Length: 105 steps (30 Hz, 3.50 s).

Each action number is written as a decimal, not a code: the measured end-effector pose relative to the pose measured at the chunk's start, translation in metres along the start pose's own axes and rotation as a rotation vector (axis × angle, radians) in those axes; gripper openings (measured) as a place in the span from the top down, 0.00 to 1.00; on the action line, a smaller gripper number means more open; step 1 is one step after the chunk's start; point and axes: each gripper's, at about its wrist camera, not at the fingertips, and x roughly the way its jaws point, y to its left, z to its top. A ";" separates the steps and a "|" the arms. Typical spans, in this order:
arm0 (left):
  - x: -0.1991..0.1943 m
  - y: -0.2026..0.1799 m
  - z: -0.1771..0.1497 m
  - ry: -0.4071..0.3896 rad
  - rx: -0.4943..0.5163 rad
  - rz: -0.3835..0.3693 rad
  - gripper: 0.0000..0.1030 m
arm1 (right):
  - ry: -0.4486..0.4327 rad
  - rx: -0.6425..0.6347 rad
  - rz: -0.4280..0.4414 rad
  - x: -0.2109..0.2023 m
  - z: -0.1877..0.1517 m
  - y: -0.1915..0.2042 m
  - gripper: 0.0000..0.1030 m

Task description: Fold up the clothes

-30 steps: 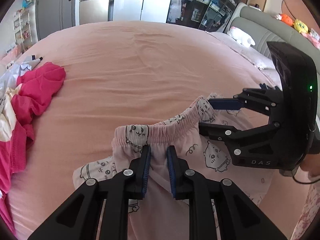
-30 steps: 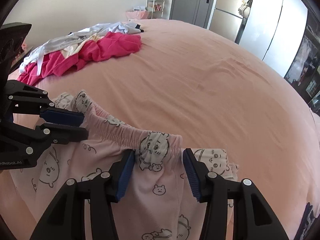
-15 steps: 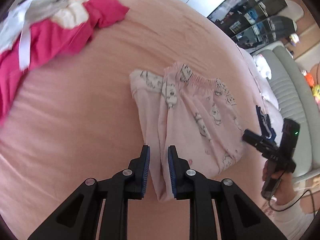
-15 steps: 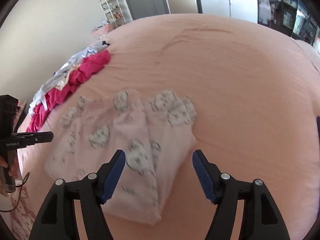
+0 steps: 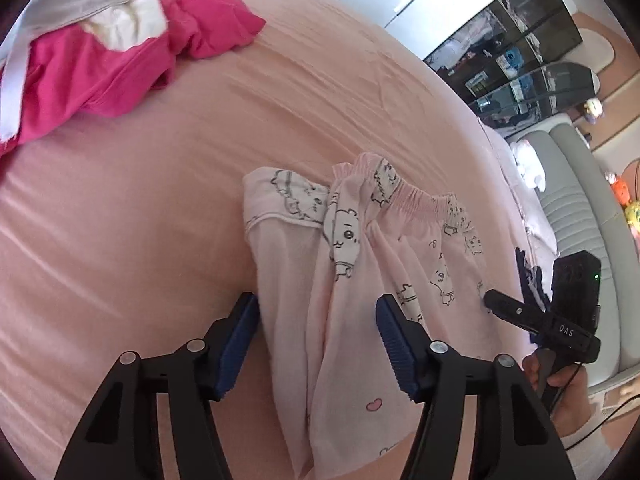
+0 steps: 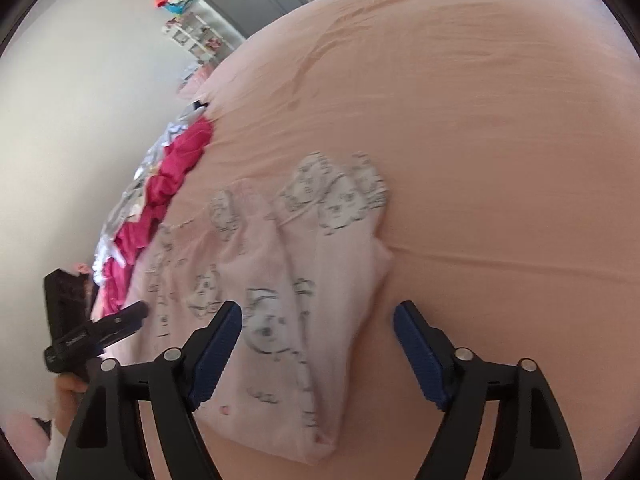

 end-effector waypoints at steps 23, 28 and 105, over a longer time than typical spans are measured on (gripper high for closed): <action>0.029 -0.133 -0.057 0.190 0.477 0.105 0.83 | -0.045 -0.070 -0.349 -0.146 -0.125 -0.041 0.89; -0.002 -0.178 -0.079 0.047 0.825 0.036 0.66 | -0.218 -0.465 -0.448 -0.164 -0.131 0.009 0.49; -0.021 -0.174 -0.081 -0.007 0.961 0.055 0.40 | -0.141 -0.386 -0.433 -0.133 -0.120 -0.059 0.30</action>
